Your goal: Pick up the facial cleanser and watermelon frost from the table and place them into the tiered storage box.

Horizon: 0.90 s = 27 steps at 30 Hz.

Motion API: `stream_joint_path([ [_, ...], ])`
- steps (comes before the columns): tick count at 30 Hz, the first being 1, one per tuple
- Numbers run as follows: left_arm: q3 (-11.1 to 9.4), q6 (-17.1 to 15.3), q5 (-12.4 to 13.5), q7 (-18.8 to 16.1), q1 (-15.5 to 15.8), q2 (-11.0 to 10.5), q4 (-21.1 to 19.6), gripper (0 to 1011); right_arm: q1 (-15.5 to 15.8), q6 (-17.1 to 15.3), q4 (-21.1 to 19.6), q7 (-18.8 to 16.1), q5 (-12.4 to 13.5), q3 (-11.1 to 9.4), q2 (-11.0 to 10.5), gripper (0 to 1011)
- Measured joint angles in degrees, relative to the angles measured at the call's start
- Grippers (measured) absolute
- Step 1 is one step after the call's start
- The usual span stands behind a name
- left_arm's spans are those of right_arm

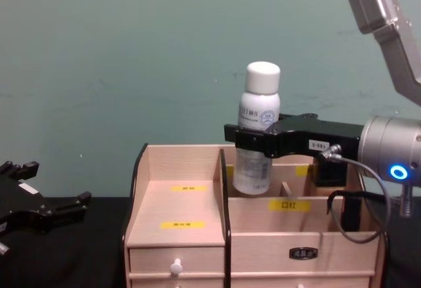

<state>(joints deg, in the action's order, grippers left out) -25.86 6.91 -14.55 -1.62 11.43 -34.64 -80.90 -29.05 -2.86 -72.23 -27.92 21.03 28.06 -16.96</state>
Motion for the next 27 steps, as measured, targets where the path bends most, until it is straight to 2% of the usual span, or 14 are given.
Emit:
stream_joint_path([
  [7, 0.0, 0.0, 0.0, 0.0, 0.0, 0.0, 0.0, 1010, -1.1, 0.8, 2.5, -0.5, -0.5, 0.1, 0.7, 593],
  [27, 0.0, 0.0, 0.0, 0.0, 0.0, 0.0, 0.0, 1010, -1.8, 1.3, 4.4, -0.6, -1.0, -0.4, 1.5, 593],
])
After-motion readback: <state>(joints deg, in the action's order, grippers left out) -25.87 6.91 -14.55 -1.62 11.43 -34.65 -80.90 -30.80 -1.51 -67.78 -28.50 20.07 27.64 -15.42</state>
